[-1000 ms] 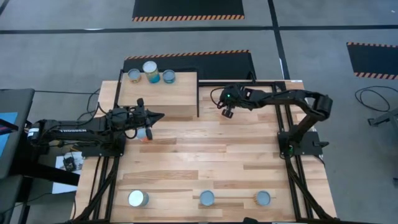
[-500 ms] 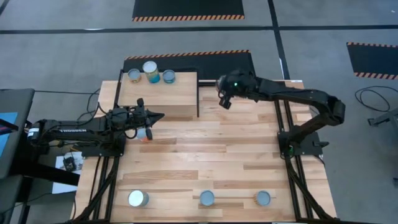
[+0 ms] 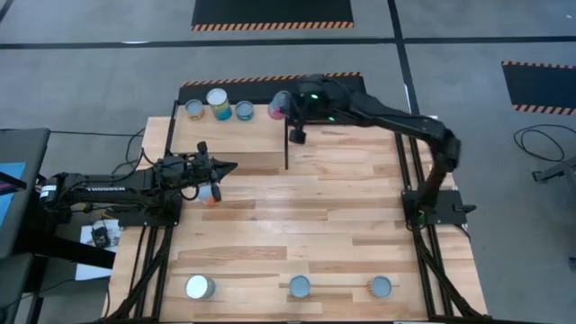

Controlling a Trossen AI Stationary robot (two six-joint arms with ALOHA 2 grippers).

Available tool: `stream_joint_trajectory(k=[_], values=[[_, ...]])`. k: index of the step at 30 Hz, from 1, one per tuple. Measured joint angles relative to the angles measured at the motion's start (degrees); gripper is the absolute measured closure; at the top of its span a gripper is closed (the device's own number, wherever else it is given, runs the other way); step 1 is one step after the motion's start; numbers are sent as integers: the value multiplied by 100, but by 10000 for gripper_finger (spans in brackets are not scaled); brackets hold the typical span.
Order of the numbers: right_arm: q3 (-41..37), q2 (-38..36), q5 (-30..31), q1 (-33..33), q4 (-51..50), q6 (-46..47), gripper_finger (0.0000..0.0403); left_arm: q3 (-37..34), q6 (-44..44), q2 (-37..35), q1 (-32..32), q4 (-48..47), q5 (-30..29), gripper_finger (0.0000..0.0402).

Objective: Pick and place cans onto a shelf
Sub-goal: Put the canned chicken soup on the shelf

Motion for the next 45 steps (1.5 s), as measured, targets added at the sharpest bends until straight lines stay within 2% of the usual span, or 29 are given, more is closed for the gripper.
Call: stream_joint_trajectory(k=[8, 15, 22, 40, 45], values=[[1819, 1495, -403, -340, -891, -300, 391, 2, 2, 0, 0, 0, 0, 401], [2699, 2172, -646, -509, -1393, -304, 389, 2, 0, 4, 0, -1, 0, 401], [2819, 2361, -905, -535, -1658, -158, 388, 4, -70, 101, 0, -2, -4, 401], [2793, 2448, -907, -688, -1780, 0, 384, 4, -221, 177, 0, 5, -98, 401], [2795, 2510, -890, -688, -1793, 62, 369, 4, -223, 177, 0, 4, -101, 401]])
